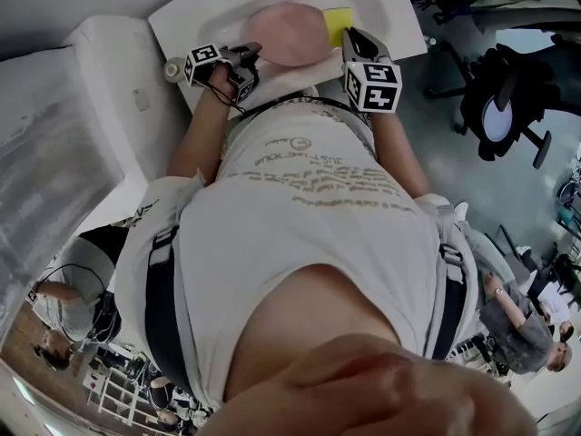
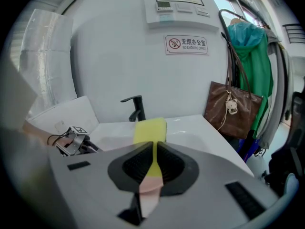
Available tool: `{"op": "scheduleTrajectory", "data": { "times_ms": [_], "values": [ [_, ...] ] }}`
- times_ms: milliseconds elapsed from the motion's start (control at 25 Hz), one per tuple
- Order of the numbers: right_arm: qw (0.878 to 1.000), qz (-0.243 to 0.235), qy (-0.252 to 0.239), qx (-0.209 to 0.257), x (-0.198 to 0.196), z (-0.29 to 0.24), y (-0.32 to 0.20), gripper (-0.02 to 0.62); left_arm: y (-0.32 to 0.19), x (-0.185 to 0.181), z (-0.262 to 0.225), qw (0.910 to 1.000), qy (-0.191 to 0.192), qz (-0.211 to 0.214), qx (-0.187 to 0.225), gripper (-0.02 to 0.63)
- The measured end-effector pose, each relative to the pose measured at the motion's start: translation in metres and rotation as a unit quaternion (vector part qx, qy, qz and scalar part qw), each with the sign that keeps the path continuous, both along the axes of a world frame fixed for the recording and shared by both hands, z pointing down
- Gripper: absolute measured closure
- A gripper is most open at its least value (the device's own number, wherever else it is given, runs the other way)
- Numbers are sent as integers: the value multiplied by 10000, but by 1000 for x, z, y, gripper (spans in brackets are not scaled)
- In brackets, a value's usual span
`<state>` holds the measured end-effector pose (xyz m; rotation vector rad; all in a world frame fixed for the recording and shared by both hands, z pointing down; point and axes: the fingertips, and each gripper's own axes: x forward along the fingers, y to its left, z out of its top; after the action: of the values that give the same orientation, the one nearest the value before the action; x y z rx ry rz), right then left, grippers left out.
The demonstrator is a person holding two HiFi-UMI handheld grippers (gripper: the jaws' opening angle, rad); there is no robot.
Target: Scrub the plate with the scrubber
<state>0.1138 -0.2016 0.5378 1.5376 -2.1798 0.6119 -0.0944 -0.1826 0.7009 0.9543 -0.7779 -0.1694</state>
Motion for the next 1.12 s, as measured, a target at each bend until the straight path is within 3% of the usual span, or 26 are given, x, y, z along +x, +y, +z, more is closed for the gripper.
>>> {"op": "scheduleTrajectory", "data": {
  "times_ms": [160,440,600,720,880,960,1040,1120],
  "values": [
    [10000,-2,-8,-9,-1,0,2,554,0,0,6,9998,-104,-92,-167,503],
    [9999,69,-99,-24,-2,0,4,554,0,1,10,9998,-181,61,-59,503],
    [9999,72,-110,-39,-1,0,5,554,1,-1,8,9964,-630,517,212,483],
    [9999,78,-96,-74,0,1,5,554,5,-9,10,9883,-1172,935,262,458],
    [9998,137,-125,-79,-1,-1,3,554,4,-30,8,9718,-1983,1195,442,459],
    [9997,154,-157,-46,-2,-3,0,554,-1,-42,-2,9586,-2443,1287,703,459],
    [9997,163,-185,4,-2,-7,-2,554,-9,-51,-18,9363,-2988,1465,1122,507],
    [9995,168,-253,86,-3,-13,-6,554,-21,-58,-41,9027,-3608,1658,1658,556]
  ]
}}
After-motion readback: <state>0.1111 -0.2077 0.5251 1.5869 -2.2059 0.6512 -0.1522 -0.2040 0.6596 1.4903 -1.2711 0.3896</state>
